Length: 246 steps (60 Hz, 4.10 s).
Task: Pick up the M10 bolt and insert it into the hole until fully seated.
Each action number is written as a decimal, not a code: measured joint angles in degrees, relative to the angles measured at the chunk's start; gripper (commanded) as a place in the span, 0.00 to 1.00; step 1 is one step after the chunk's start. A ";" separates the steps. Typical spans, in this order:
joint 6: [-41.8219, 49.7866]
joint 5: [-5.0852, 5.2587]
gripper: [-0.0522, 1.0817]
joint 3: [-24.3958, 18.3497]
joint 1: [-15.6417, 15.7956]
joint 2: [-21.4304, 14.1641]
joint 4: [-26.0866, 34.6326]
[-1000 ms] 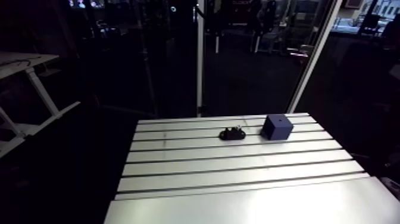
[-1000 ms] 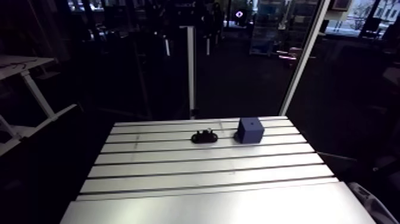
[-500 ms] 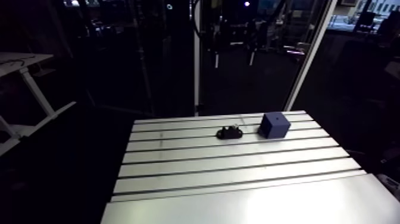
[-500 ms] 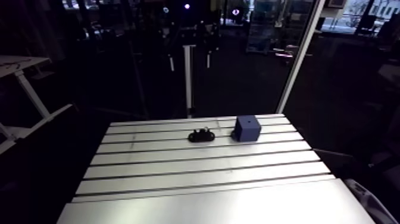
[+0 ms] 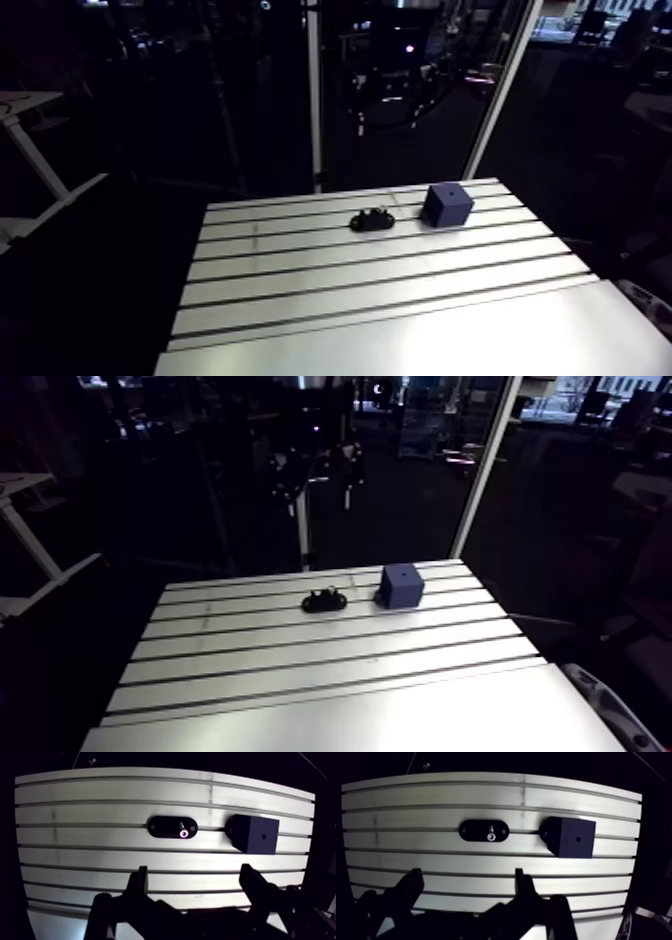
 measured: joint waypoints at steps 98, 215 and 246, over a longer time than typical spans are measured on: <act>0.79 0.61 0.51 2.50 -1.58 8.37 -6.15; 0.88 0.60 0.51 3.07 -1.89 14.61 -8.63; 0.79 0.54 0.51 2.89 -1.93 15.34 -8.66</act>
